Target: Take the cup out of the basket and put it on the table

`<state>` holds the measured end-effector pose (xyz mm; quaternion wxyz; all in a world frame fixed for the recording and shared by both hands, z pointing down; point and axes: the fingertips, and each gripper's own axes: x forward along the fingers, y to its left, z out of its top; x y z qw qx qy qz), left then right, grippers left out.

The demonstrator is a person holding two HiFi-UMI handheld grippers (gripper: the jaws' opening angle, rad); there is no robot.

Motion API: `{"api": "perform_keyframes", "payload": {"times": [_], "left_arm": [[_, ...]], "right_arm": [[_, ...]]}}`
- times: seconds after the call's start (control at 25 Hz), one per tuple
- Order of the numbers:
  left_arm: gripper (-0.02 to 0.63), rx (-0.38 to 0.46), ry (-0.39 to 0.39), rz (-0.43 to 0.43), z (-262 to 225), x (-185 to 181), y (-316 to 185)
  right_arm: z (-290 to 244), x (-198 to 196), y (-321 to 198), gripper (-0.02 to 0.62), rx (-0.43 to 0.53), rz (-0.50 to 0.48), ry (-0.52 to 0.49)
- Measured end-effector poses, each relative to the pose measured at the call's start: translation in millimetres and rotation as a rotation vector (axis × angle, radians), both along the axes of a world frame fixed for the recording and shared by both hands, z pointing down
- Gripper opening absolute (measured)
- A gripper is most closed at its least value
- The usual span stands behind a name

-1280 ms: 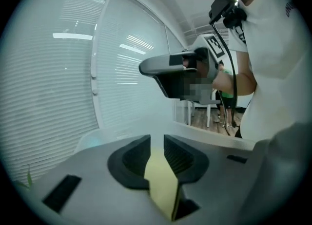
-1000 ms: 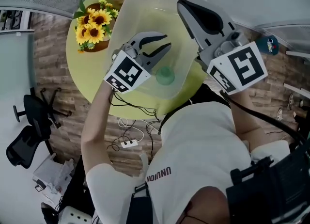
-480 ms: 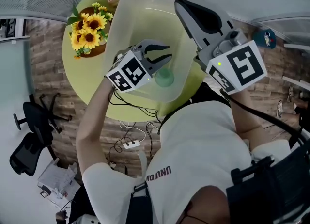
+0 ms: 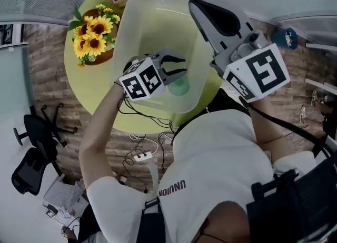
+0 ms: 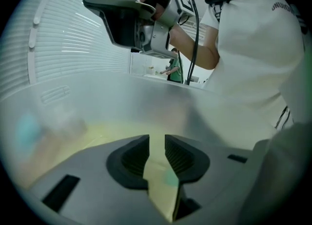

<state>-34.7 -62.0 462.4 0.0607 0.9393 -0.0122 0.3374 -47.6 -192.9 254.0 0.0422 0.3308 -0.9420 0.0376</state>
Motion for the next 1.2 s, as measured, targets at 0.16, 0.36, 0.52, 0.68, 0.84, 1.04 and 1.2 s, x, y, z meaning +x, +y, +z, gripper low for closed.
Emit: {"api": "perform_keyframes", "payload": {"times": [0.16, 0.36, 0.52, 0.68, 0.84, 1.04, 1.2], "left_arm": [[0.114, -0.024, -0.025, 0.037, 10, 1, 7], [0.115, -0.052, -0.086, 0.111, 24, 0, 23], [0.115, -0.069, -0.122, 0.151, 32, -1, 32], [0.115, -0.078, -0.137, 0.162, 34, -1, 36], [0.115, -0.082, -0.162, 0.180, 39, 0, 39], [0.115, -0.078, -0.205, 0.204, 48, -2, 43], [0.115, -0.088, -0.231, 0.210, 56, -4, 45]], "right_arm": [[3, 0, -2, 0.020, -0.006, 0.003, 0.002], [6, 0, -5, 0.020, -0.011, 0.006, 0.001], [7, 0, -6, 0.020, -0.013, 0.006, -0.001], [7, 0, -6, 0.020, -0.016, 0.005, -0.004], [8, 1, -6, 0.020, -0.018, 0.007, -0.008], [8, 3, -7, 0.020, -0.020, 0.009, -0.008], [9, 5, -8, 0.020, -0.021, 0.014, -0.009]]}}
